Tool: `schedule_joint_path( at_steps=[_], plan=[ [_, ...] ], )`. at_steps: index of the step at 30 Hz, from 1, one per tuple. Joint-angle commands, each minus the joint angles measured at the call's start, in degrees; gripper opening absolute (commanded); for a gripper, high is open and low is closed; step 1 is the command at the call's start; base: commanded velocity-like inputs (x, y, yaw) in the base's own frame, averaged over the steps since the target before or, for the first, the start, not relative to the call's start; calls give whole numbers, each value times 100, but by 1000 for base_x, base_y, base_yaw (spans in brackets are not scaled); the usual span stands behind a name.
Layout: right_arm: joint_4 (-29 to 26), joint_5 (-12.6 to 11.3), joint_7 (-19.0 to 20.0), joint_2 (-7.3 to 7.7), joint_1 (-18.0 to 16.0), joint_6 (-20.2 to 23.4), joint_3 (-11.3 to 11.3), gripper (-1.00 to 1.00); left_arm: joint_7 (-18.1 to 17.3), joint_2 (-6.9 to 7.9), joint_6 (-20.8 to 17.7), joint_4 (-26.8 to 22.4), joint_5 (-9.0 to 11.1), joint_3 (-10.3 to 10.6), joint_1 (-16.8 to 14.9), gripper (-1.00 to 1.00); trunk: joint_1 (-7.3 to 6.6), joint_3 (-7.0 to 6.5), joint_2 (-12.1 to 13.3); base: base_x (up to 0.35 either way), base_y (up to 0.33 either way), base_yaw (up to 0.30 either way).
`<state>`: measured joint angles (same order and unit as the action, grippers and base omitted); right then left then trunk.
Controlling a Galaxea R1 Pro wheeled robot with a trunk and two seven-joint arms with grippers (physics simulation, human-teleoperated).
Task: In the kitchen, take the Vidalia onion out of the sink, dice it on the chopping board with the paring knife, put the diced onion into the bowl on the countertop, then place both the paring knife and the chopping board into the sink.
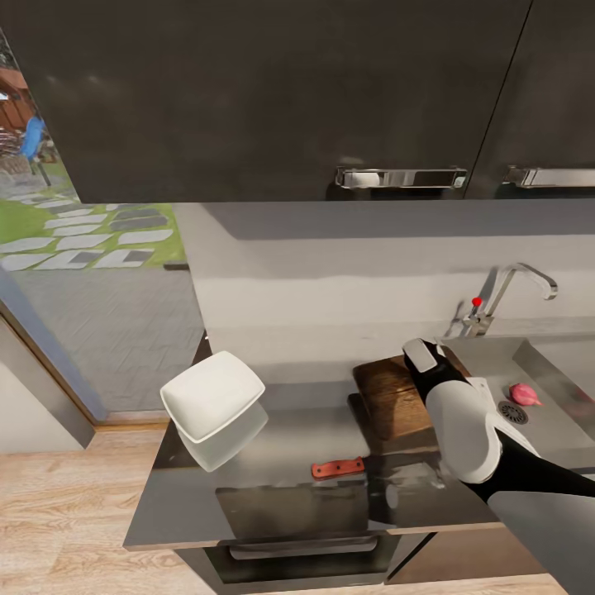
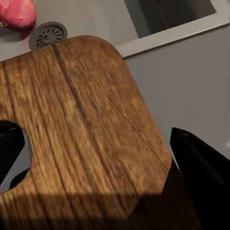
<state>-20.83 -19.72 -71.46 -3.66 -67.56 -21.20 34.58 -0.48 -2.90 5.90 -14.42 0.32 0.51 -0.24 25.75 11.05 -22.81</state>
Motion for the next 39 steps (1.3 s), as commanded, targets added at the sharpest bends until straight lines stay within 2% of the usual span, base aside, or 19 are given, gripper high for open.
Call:
schedule_joint_path(
  at_steps=[1, 15, 18, 21, 24, 31, 39],
  plan=[
    [-5, -23, -7, 4, -3, -29, 5, -100, -5, 0, 16, 1, 3, 5, -3, 100, 3, 11, -11, 0, 0, 0],
    [321, -91, -166, 0, -3, -66, 8, -100, -12, 0, 16, 1, 3, 10, -3, 100, 3, 11, -11, 0, 0, 0],
    [381, -393, -172, 8, -3, -134, 12, -100, -13, 0, 16, 2, 3, 10, -3, 100, 3, 11, -11, 0, 0, 0],
    [416, -849, -162, 19, -3, -259, 10, -100, -14, -10, 12, 6, 4, 11, -3, 100, 3, 11, -11, 0, 0, 0],
    [432, -997, -153, 21, -3, -308, 7, -100, -14, -36, 9, 56, 4, 12, -3, 100, 3, 11, -11, 0, 0, 0],
    [436, -1076, -164, 15, -3, -392, 5, -100, -14, -92, 8, 144, 3, 19, -3, 100, 3, 11, -11, 1, 0, 0],
    [448, -1078, -173, 11, -3, -710, 3, -100, -14, -91, 8, 150, 3, 19, -3, 100, 3, 11, -11, 125, 0, 0]
  ],
)
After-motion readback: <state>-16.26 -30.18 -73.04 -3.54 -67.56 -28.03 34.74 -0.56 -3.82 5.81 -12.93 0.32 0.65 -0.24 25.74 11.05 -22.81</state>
